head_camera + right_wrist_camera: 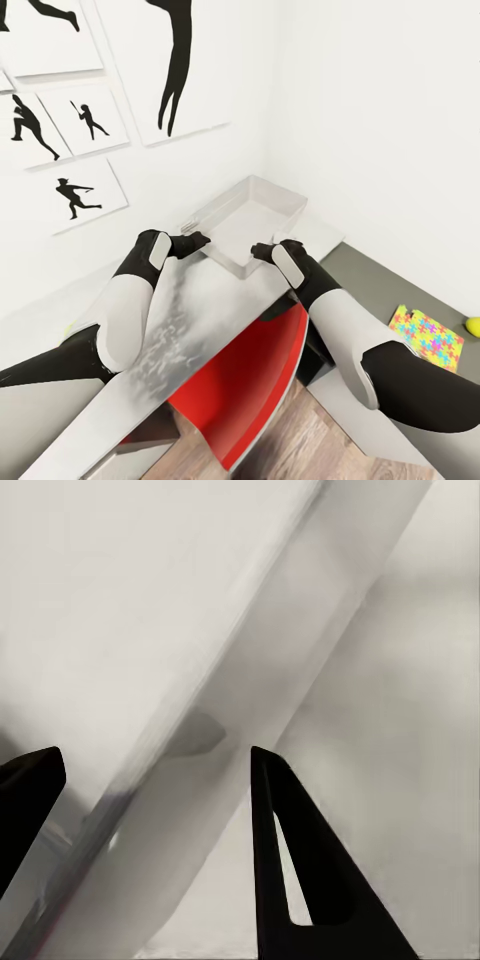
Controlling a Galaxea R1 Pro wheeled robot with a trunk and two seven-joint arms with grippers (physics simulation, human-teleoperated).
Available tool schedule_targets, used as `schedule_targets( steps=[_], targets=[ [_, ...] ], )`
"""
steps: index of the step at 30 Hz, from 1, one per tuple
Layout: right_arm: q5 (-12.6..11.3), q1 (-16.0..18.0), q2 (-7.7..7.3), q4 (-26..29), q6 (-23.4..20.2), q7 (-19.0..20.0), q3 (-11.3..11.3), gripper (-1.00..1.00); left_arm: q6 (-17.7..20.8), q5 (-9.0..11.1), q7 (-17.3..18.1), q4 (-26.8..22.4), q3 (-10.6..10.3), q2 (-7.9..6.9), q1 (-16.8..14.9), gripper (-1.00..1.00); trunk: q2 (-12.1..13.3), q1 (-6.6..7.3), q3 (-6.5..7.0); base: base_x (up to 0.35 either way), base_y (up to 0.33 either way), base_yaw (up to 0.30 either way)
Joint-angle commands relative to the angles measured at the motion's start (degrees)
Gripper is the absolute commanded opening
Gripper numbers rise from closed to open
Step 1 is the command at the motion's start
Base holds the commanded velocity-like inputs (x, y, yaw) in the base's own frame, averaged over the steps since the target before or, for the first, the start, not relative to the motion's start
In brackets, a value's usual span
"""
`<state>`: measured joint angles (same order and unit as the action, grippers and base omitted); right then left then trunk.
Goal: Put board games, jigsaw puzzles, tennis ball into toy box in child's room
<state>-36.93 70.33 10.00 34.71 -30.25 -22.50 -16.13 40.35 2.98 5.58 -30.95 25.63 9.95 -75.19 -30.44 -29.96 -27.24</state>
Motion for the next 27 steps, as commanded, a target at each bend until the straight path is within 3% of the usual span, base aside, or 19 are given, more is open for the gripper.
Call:
schedule_targets(
  steps=[1,8,27],
  targets=[
    [-0.25,0.07,0.0,0.09,-0.08,-0.53,-0.13,-1.0,0.35,-0.07,-0.04,-0.07,0.29,0.05,-0.04,-1.0,-0.09,0.01,-0.08,-0.247,0.169,0.0],
    [-0.25,0.07,0.0,0.09,-0.08,-0.53,-0.13,-1.0,0.35,-0.07,-0.04,-0.07,0.29,0.05,-0.04,-1.0,-0.09,0.01,-0.08,-0.209,0.149,-0.049],
    [-0.25,0.07,0.0,0.09,-0.08,-0.53,-0.13,-1.0,0.35,-0.07,-0.03,-0.07,0.3,0.05,-0.04,-1.0,-0.09,0.01,-0.08,-0.08,0.066,-0.06]
  ],
)
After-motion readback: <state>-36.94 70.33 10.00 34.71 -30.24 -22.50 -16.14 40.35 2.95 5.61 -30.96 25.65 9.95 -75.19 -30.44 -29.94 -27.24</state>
